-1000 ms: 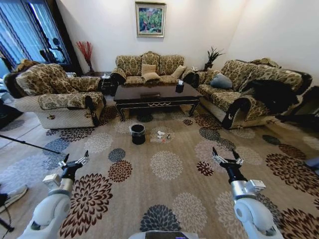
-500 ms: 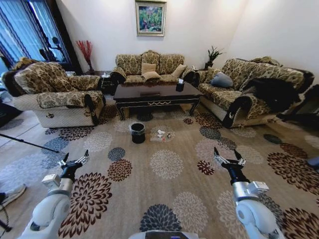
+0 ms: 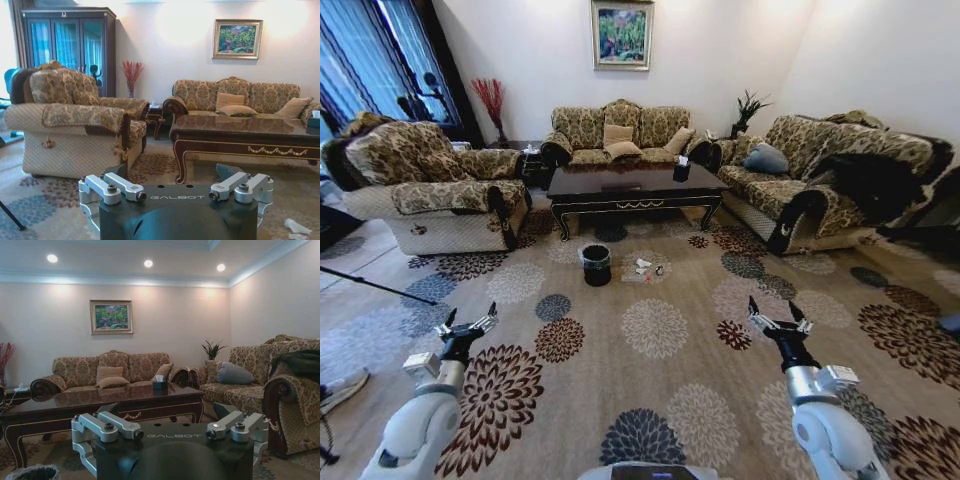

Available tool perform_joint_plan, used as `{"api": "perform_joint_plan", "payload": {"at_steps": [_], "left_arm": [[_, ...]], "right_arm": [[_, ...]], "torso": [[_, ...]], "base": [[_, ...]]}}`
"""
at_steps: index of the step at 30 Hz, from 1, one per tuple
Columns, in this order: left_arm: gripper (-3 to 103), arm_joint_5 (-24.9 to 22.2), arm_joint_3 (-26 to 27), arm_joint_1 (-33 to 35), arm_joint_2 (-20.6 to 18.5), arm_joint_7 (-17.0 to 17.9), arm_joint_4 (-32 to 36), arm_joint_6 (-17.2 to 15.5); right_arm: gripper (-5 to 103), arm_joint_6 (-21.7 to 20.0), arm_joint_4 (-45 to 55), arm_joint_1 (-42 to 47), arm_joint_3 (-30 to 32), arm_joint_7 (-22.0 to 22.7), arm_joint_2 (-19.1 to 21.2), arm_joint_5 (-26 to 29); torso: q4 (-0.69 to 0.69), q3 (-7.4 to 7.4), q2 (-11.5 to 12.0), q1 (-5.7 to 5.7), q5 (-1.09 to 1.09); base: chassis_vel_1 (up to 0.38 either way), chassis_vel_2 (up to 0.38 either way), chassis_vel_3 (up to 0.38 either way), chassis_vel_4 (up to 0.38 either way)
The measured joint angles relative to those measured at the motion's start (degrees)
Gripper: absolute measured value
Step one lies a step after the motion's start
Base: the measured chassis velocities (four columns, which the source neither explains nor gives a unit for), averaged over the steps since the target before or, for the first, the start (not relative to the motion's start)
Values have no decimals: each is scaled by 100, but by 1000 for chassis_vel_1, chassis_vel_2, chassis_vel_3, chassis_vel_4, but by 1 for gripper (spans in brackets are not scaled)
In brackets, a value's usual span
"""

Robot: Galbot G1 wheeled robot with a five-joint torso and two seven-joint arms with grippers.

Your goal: Move to the front of the table and pick up the trash from the floor, then place it into the trash bin.

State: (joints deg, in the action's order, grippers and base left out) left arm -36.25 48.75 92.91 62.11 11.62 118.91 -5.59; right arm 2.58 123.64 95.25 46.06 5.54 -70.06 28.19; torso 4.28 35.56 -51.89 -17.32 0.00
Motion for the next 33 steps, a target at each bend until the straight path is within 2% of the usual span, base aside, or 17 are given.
{"api": "perform_joint_plan", "payload": {"at_steps": [18,24,33], "left_arm": [[100,36,-35,72,24,-21,11,-14],[100,-79,-112,135,142,22,114,-128],[100,-289,-42,3,48,38,20,-167]], "right_arm": [[100,-12,-55,-25,-113,33,-34,42],[100,-12,-229,-124,-147,28,-31,67],[100,-21,-261,-130,-301,21,-64,-6]], "torso": [[0,-258,460,201,0],[-1,-349,621,271,1],[0,-481,843,363,0]], "base": [[0,0,0,0],[0,0,0,0],[0,0,0,0]]}}
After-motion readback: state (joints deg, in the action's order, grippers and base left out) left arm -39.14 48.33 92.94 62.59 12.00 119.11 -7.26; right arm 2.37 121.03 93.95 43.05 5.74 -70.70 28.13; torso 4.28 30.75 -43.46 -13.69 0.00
